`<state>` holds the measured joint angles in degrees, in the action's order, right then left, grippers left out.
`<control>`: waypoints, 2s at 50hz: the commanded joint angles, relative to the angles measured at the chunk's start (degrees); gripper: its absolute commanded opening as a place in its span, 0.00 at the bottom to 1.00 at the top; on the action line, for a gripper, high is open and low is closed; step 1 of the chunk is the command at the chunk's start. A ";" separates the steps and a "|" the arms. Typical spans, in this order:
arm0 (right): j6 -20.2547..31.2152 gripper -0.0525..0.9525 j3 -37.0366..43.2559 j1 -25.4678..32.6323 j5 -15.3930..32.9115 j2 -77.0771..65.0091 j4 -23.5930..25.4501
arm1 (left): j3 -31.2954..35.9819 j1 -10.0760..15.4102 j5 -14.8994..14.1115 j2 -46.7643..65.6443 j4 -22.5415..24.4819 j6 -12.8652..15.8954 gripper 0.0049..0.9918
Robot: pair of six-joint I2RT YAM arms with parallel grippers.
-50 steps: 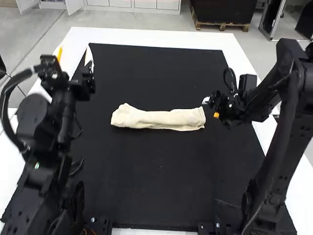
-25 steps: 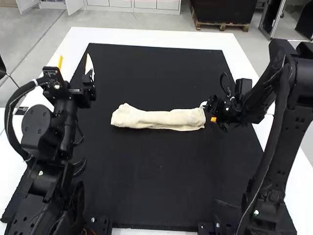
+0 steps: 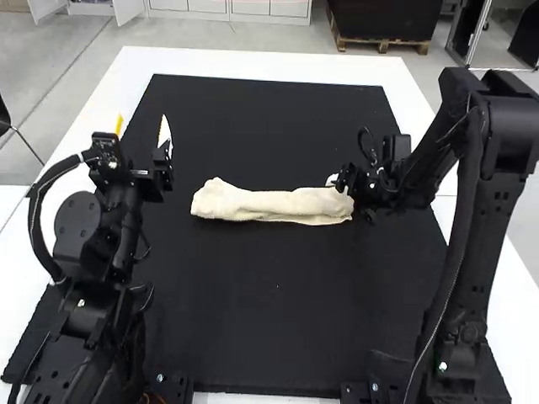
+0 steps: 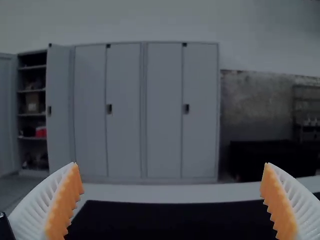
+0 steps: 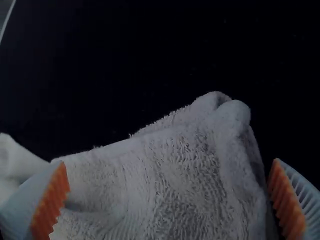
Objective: Fold the towel.
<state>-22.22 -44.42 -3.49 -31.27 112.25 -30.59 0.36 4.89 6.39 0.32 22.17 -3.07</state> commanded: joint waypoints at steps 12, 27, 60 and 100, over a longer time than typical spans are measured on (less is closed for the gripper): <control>-1.69 0.95 -0.75 -3.02 0.24 2.10 0.44 | -0.10 0.21 -0.59 -0.49 -0.11 -1.59 0.83; 1.04 0.50 0.92 -2.67 2.26 2.28 1.94 | -0.18 0.30 -0.77 -0.49 -0.73 -2.03 0.85; 7.98 0.04 1.01 12.98 3.58 -4.49 4.84 | -0.18 0.12 -0.77 -0.49 1.03 -1.85 0.92; 9.74 0.04 -1.10 16.41 2.35 -11.52 10.99 | -0.18 0.30 -1.12 -0.49 0.06 -1.85 0.92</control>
<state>-12.19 -44.03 13.89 -28.93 102.61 -19.49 0.32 4.89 5.98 0.32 22.15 -4.38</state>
